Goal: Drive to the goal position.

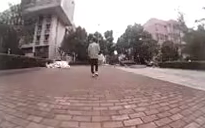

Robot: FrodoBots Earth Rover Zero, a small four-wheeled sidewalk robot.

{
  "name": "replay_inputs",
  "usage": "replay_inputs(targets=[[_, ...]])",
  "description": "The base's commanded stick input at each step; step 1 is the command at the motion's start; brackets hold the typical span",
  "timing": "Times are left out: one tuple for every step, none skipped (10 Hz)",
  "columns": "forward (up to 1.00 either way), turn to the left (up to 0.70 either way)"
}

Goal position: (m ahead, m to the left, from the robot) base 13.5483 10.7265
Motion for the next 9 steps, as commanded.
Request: replay_inputs(targets=[[0.7, 0.0], [0.7, 0.0], [0.7, 0.0], [0.7, 0.0], [0.7, 0.0], [0.7, 0.0], [0.7, 0.0], [0.7, 0.0], [0.7, 0.0]])
